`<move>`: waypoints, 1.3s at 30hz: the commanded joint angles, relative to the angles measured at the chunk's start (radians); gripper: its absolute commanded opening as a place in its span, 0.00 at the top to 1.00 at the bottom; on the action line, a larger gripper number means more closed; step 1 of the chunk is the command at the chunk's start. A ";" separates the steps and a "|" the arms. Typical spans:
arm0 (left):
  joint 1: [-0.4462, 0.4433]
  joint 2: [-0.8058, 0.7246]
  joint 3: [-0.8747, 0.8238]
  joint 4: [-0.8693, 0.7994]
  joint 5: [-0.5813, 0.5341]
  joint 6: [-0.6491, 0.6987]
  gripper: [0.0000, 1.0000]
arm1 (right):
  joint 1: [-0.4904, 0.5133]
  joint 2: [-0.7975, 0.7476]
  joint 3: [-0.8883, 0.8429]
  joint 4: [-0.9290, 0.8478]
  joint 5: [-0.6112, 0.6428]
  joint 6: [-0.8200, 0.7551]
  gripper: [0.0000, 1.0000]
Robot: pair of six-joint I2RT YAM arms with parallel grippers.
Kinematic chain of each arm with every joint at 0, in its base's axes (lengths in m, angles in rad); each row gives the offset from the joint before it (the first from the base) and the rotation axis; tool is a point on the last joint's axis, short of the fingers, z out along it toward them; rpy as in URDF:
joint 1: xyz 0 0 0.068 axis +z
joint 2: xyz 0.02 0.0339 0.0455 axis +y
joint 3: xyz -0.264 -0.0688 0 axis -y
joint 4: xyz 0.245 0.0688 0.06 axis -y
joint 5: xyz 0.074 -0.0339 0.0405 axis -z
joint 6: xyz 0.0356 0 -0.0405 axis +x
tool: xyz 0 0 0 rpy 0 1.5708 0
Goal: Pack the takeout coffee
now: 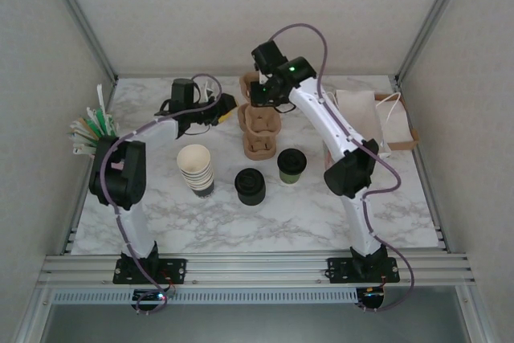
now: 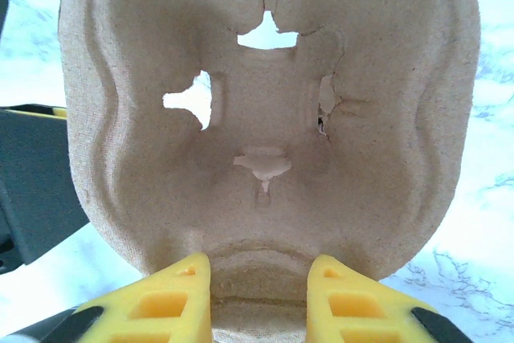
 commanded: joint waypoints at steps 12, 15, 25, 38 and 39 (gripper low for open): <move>-0.029 -0.279 0.023 -0.104 -0.126 0.014 0.04 | 0.015 -0.381 -0.202 0.098 -0.114 0.010 0.78; -0.056 -0.311 0.044 -0.141 -0.151 0.024 0.00 | 0.015 -0.471 -0.251 0.110 -0.138 0.011 0.78; -0.210 -0.315 0.164 -0.213 -0.223 0.033 0.00 | -0.006 -0.743 -0.387 0.060 -0.011 -0.019 0.78; -0.454 -0.163 0.420 -0.264 -0.235 0.069 0.12 | -0.118 -0.926 -0.443 -0.110 0.238 -0.087 0.77; -0.467 -0.148 0.441 -0.265 -0.228 0.070 0.13 | -0.133 -0.925 -0.446 -0.119 0.251 -0.092 0.78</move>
